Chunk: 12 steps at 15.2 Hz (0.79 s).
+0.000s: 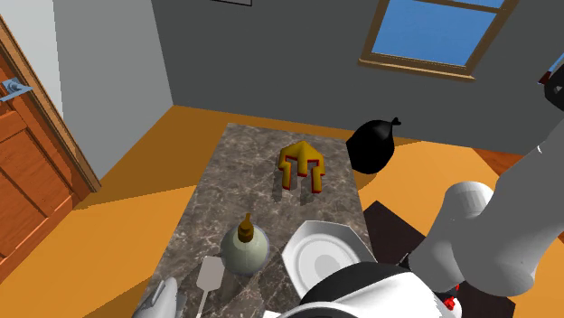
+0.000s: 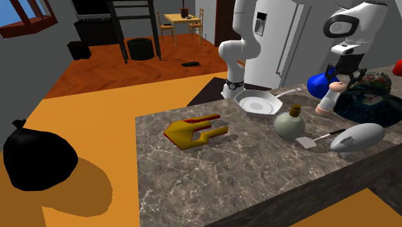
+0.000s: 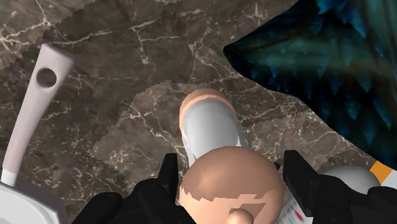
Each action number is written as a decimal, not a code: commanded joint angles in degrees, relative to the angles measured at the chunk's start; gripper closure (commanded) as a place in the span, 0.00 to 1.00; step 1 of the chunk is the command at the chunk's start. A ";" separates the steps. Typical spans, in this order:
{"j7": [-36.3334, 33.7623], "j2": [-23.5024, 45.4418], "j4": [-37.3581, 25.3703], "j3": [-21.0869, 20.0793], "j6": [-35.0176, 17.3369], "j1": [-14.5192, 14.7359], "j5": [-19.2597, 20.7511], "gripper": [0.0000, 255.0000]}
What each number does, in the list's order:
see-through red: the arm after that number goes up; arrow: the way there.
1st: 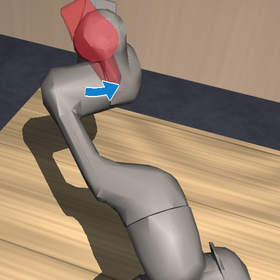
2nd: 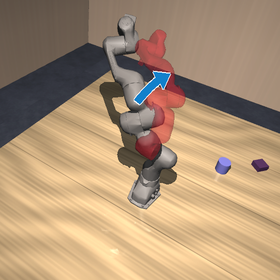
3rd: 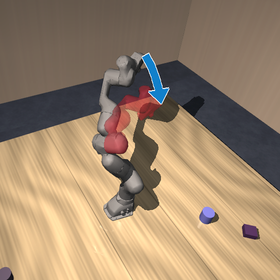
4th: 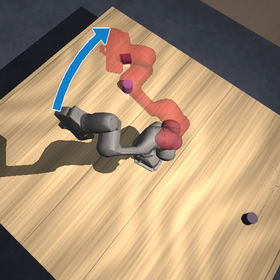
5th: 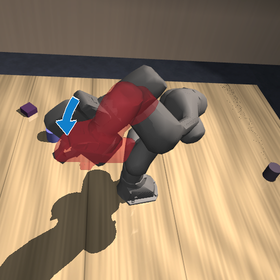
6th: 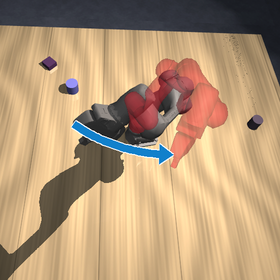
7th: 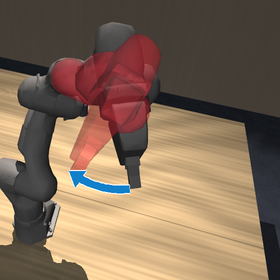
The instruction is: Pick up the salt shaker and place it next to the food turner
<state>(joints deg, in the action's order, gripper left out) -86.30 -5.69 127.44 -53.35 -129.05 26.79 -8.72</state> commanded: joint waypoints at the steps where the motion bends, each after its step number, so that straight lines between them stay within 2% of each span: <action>1: 0.00 0.00 0.00 0.00 -0.02 0.00 0.00 1.00; 2: 0.00 0.00 0.00 0.00 -0.01 0.00 0.00 0.00; 7: 0.00 0.00 0.00 0.00 -0.01 0.00 0.00 0.00; 11: 3.26 -5.55 -3.72 2.49 7.82 0.56 -4.28 0.00; 12: 3.25 -5.54 -3.72 2.52 7.81 0.59 -4.27 0.00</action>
<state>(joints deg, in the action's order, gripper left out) -83.85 -10.14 123.84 -51.41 -122.25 27.21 -12.06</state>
